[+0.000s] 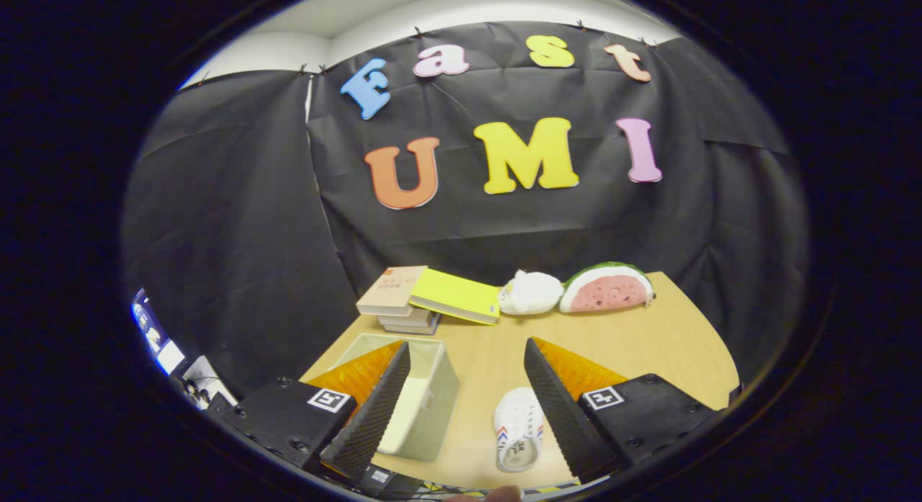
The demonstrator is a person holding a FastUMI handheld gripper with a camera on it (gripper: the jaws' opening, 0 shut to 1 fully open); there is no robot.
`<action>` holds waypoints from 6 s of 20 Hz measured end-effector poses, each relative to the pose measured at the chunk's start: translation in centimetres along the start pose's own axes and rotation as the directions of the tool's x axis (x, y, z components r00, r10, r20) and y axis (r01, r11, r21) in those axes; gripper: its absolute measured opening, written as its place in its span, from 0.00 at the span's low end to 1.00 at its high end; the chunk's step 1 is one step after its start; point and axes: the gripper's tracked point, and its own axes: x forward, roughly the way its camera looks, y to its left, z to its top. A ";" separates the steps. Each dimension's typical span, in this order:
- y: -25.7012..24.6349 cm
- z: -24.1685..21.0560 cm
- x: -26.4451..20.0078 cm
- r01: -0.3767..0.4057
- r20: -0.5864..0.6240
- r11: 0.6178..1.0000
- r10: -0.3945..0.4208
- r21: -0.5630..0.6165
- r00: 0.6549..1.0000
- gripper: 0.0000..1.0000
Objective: Open the storage box then place both shoes into the box .Put the left shoe in first, then the right shoe, with the right side of both shoes facing outward in a uniform manner.
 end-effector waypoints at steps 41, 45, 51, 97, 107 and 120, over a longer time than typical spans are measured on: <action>-6.3 -21.6 9.2 0.074 -0.668 0.911 0.241 0.406 0.704 0.07; -4.1 -16.6 6.3 0.045 -0.604 0.919 0.220 0.392 0.766 0.06; 3.1 -8.4 3.6 -0.025 -0.534 0.935 0.224 0.355 0.815 0.06; 1.3 -7.5 5.0 0.130 -0.506 0.991 -0.111 0.003 0.856 0.78; -19.2 -14.0 3.0 0.324 -0.625 0.946 -0.252 0.002 0.739 0.99; -23.3 -22.6 8.4 0.214 -0.807 0.968 -0.021 0.131 0.590 0.94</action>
